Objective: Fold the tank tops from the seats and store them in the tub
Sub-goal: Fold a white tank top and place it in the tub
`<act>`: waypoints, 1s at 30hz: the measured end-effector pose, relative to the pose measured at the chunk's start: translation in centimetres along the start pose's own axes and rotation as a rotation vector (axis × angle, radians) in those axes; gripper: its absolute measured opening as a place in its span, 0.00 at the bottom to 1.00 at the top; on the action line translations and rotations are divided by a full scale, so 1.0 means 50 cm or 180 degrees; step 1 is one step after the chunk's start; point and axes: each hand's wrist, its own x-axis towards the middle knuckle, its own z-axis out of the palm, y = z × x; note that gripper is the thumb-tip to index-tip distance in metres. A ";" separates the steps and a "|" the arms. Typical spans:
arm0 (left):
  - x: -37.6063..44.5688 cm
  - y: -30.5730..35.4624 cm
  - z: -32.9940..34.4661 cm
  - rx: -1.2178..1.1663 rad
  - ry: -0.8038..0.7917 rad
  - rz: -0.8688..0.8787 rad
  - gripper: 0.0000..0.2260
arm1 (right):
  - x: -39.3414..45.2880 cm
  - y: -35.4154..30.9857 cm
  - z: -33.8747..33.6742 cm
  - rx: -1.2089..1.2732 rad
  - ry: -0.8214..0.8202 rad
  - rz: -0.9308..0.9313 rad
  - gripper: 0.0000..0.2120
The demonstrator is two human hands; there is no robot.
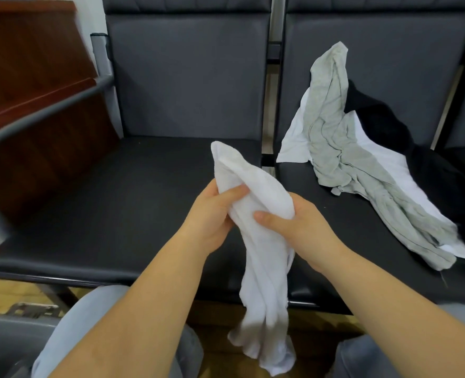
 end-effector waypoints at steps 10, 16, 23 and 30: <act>-0.005 -0.006 0.004 0.0149 -0.0088 -0.0350 0.24 | 0.001 0.004 -0.005 0.0109 0.0521 -0.0491 0.09; -0.010 0.006 -0.011 -0.0139 -0.0116 -0.0595 0.23 | 0.012 -0.002 -0.017 0.1450 0.0414 0.0527 0.17; -0.015 0.012 -0.022 -0.0372 0.0118 -0.0832 0.25 | 0.013 0.002 -0.029 0.2699 -0.0274 0.1226 0.22; -0.015 0.017 -0.022 -0.0263 0.0593 -0.0657 0.10 | 0.024 0.000 -0.043 0.1482 0.0548 0.0358 0.15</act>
